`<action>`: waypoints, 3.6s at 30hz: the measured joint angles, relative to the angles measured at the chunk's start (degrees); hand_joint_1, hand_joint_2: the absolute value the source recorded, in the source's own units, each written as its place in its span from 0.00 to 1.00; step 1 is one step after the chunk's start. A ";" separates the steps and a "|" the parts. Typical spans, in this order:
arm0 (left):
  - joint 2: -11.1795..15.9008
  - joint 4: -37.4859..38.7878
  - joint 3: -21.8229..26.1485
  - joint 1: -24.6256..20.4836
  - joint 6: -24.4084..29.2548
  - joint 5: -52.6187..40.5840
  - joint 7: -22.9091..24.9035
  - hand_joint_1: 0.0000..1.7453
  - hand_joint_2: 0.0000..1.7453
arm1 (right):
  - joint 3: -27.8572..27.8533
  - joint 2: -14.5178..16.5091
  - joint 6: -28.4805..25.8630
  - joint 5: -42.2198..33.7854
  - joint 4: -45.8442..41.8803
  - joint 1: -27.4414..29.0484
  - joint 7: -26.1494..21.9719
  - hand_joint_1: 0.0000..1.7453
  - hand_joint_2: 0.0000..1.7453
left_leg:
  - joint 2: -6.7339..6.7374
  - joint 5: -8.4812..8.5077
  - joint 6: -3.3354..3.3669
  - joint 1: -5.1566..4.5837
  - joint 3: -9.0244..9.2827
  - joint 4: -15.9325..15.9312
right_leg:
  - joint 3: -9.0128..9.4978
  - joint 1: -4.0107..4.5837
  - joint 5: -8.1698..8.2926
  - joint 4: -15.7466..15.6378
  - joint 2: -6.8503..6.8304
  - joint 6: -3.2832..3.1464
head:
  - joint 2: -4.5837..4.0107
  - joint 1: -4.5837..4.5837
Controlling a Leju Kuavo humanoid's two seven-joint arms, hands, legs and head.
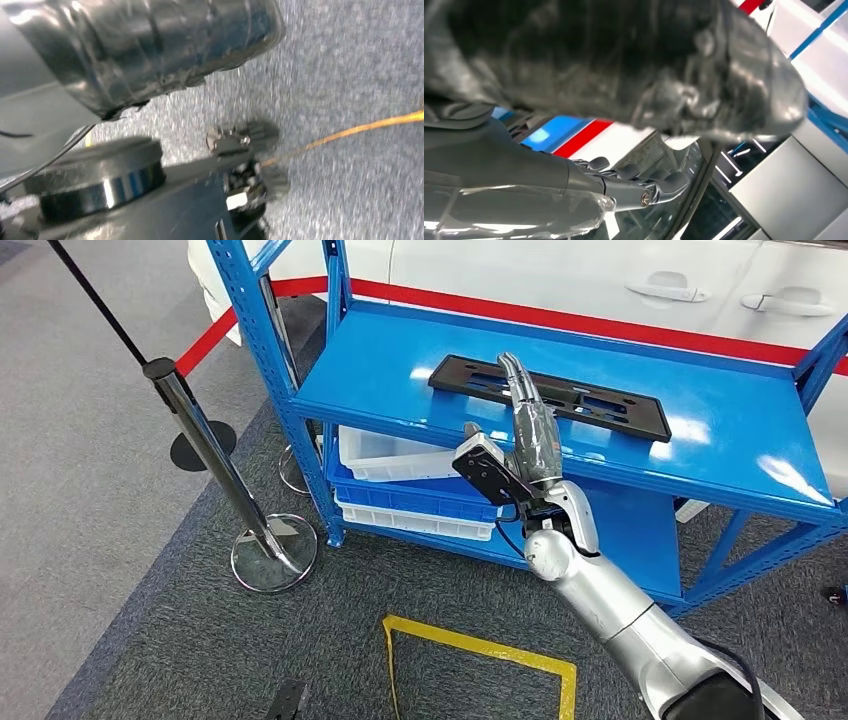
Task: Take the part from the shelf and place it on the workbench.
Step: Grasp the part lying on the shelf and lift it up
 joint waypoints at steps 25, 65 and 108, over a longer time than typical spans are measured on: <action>1.08 0.05 -0.84 -0.32 -1.86 -0.21 -0.37 0.00 0.00 | -1.01 -1.40 3.00 -0.10 -2.33 1.68 -1.33 0.00 0.00 | 0.05 -0.55 -1.15 0.13 -4.16 6.72 | 1.81 -0.85 -1.07 -0.02 -0.13 -0.89 | 0.00 -0.15; 1.69 0.26 -1.62 -0.19 -1.85 -1.16 -0.19 0.00 0.00 | -1.64 -1.92 5.12 -1.56 -3.19 2.56 -2.46 0.00 0.50 | 0.02 -0.06 0.41 0.06 -0.97 1.15 | -2.69 -0.64 -6.99 10.72 -0.52 0.95 | 0.00 0.11; -0.69 0.26 -2.81 -2.57 -2.34 -3.27 2.39 0.00 0.00 | 12.06 4.67 16.69 21.78 10.42 -3.46 8.99 0.00 1.00 | -0.42 -2.44 -2.12 0.64 -1.43 3.27 | -0.09 -0.53 1.75 -1.35 -0.79 -1.13 | 0.00 0.34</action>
